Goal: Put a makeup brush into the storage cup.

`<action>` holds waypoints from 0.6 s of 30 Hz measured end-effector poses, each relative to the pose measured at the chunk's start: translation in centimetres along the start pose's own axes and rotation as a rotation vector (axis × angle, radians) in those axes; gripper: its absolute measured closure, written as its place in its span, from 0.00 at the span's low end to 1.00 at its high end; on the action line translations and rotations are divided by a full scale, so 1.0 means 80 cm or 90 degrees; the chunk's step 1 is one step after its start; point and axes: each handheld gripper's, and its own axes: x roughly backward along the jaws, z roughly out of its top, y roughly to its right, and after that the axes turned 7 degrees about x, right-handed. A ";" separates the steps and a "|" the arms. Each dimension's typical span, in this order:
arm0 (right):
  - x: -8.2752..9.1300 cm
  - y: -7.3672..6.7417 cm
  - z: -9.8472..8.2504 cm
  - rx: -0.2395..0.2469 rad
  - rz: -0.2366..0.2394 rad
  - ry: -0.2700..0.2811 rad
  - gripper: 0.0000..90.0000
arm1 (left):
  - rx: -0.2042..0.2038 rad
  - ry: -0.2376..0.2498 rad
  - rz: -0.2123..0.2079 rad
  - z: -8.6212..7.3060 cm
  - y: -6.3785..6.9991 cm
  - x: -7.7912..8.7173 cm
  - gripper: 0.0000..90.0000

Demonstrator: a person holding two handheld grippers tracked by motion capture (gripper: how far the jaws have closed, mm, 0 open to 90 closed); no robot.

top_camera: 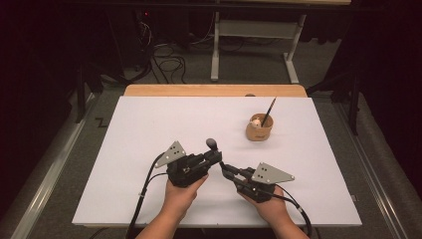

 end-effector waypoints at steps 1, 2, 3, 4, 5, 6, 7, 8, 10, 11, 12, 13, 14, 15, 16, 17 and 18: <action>0.000 0.000 0.000 0.001 0.002 0.002 0.89 | -0.001 0.001 0.000 0.000 0.000 0.000 0.85; 0.000 0.000 0.000 -0.002 0.004 0.001 0.89 | -0.003 0.000 0.000 0.000 0.001 0.000 0.85; 0.000 -0.001 0.000 -0.009 0.003 -0.001 0.89 | -0.004 0.001 0.000 0.000 0.001 0.000 0.85; 0.000 0.000 0.000 -0.008 0.005 -0.001 0.89 | -0.007 -0.001 0.002 0.000 0.001 0.000 0.85; 0.000 0.000 0.000 -0.005 0.003 -0.002 0.88 | -0.009 0.000 0.003 -0.001 0.002 0.000 0.85; 0.000 0.000 0.000 -0.004 0.004 -0.001 0.87 | -0.018 -0.002 0.010 -0.001 0.003 -0.001 0.85; 0.000 0.000 0.001 -0.010 0.004 -0.003 0.85 | -0.022 -0.003 0.010 -0.001 0.004 -0.001 0.85; 0.000 0.000 0.001 -0.012 0.005 -0.003 0.83 | -0.029 -0.007 0.014 -0.001 0.005 -0.001 0.85; 0.000 0.000 0.001 -0.016 0.007 -0.002 0.81 | -0.034 -0.009 0.018 -0.002 0.005 -0.001 0.85; 0.000 0.000 0.001 -0.020 0.011 -0.001 0.80 | -0.038 -0.012 0.021 -0.002 0.005 -0.001 0.85; 0.000 0.000 0.001 -0.023 0.012 -0.001 0.79 | -0.044 -0.017 0.027 -0.002 0.006 -0.001 0.85; 0.000 0.000 0.001 -0.020 0.013 -0.003 0.77 | -0.050 -0.019 0.033 -0.002 0.007 -0.001 0.85; -0.001 0.000 0.001 -0.018 0.007 -0.004 0.76 | -0.062 -0.024 0.039 -0.002 0.009 -0.002 0.85; -0.001 0.000 0.001 -0.017 0.008 -0.007 0.75 | -0.069 -0.027 0.043 -0.002 0.010 -0.002 0.85; -0.001 -0.001 0.001 -0.017 0.006 -0.009 0.74 | -0.078 -0.031 0.049 -0.003 0.011 -0.003 0.85; -0.001 -0.001 0.002 -0.020 0.005 -0.010 0.73 | -0.089 -0.037 0.055 -0.003 0.013 -0.003 0.85; -0.002 -0.002 0.002 -0.015 0.001 -0.012 0.71 | -0.093 -0.039 0.058 -0.004 0.014 -0.004 0.85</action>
